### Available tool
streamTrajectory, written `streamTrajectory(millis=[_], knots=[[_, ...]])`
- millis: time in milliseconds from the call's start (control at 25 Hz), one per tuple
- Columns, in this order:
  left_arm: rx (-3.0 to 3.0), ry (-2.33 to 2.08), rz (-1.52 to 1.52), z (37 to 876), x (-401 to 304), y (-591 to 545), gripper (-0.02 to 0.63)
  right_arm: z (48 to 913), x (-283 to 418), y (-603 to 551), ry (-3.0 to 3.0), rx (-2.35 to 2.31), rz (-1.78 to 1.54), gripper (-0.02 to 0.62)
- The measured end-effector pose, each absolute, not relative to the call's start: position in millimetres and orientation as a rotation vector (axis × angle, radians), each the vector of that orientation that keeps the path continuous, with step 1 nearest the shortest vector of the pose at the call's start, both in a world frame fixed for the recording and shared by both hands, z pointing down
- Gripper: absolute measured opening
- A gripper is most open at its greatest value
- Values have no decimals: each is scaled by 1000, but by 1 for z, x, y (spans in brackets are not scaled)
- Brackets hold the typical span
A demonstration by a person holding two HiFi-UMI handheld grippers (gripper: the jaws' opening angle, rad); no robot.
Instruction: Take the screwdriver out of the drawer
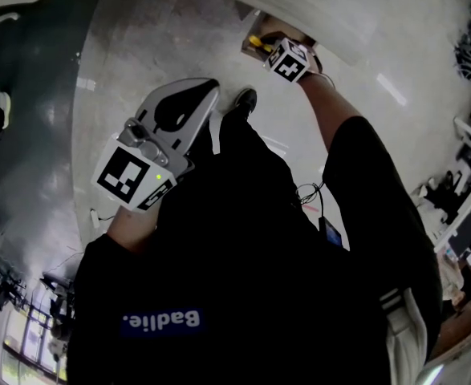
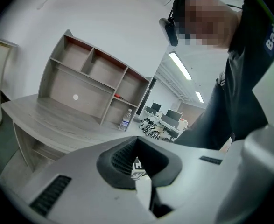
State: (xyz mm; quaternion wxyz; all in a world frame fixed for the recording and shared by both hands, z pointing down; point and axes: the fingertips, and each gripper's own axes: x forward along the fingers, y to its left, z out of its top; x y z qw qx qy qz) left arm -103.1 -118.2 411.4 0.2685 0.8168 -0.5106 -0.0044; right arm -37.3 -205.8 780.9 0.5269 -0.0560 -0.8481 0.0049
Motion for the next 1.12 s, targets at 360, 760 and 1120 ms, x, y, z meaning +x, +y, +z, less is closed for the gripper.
streamTrajectory(millis=[360, 760, 1120], knots=[[2321, -1281, -24, 384, -80, -112, 2, 680, -31, -217, -2197, 69, 26, 106], [2411, -1165, -57, 361, -60, -117, 2, 579, -19, -193, -2385, 318, 187, 106], [2514, -1034, -50, 343, -40, -120, 2, 487, -4, -174, -2533, 491, 214, 106]])
